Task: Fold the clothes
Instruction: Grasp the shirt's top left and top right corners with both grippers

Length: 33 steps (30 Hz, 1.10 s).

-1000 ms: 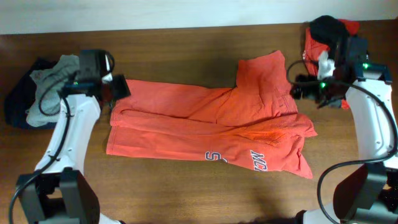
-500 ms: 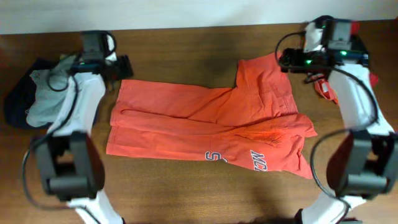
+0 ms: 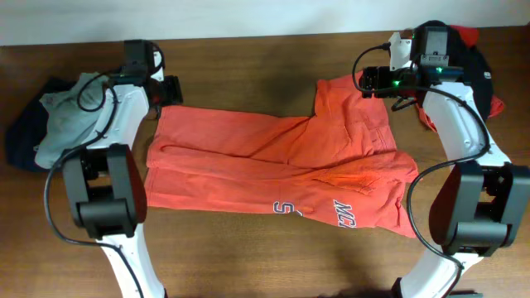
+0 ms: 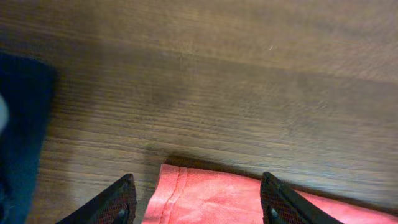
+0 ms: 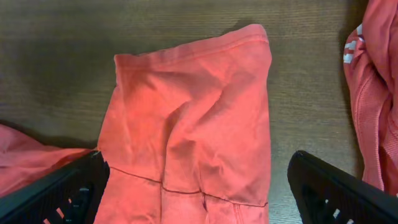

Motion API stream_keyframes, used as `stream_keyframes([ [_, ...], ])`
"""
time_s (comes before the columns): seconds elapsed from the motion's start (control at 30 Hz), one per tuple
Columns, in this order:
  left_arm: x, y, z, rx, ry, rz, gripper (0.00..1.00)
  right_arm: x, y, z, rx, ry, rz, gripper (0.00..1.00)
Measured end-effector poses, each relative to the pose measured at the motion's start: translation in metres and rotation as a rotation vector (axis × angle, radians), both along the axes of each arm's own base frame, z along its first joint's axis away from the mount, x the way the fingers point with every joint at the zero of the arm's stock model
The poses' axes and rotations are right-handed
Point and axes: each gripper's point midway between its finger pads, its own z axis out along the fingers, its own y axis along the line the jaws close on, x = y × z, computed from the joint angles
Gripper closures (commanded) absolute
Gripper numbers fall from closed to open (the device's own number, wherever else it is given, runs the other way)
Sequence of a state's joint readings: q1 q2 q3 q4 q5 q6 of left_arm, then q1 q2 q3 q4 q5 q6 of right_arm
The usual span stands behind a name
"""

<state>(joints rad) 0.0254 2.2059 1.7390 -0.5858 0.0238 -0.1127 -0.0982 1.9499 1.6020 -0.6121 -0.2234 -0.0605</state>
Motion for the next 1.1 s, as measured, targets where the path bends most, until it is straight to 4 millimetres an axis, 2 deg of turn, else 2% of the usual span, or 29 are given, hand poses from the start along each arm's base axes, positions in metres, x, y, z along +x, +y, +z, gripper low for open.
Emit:
stream_keyframes([
  [0.27, -0.006, -0.004, -0.036, 0.037, 0.073, -0.08, 0.36, -0.002, 0.0, -0.002, 0.0, 0.011, 0.001, 0.05],
  [0.53, -0.008, 0.003, -0.039, 0.1, 0.085, -0.102, 0.39, -0.004, 0.0, -0.003, 0.001, 0.021, 0.001, 0.05],
  [0.73, -0.01, 0.008, -0.049, 0.137, 0.108, -0.104, 0.71, -0.007, 0.001, -0.005, 0.002, 0.037, 0.003, 0.05],
  [0.93, -0.012, 0.003, -0.051, 0.146, 0.123, -0.122, 0.86, -0.008, 0.001, -0.005, 0.002, 0.037, 0.003, 0.05],
  [1.03, -0.012, -0.001, -0.05, 0.15, 0.121, -0.128, 0.99, -0.007, 0.001, -0.005, 0.002, 0.037, 0.003, 0.06],
  [1.1, -0.012, -0.002, -0.05, 0.15, 0.119, -0.132, 1.0, -0.007, 0.001, -0.005, 0.001, 0.033, 0.003, 0.06],
])
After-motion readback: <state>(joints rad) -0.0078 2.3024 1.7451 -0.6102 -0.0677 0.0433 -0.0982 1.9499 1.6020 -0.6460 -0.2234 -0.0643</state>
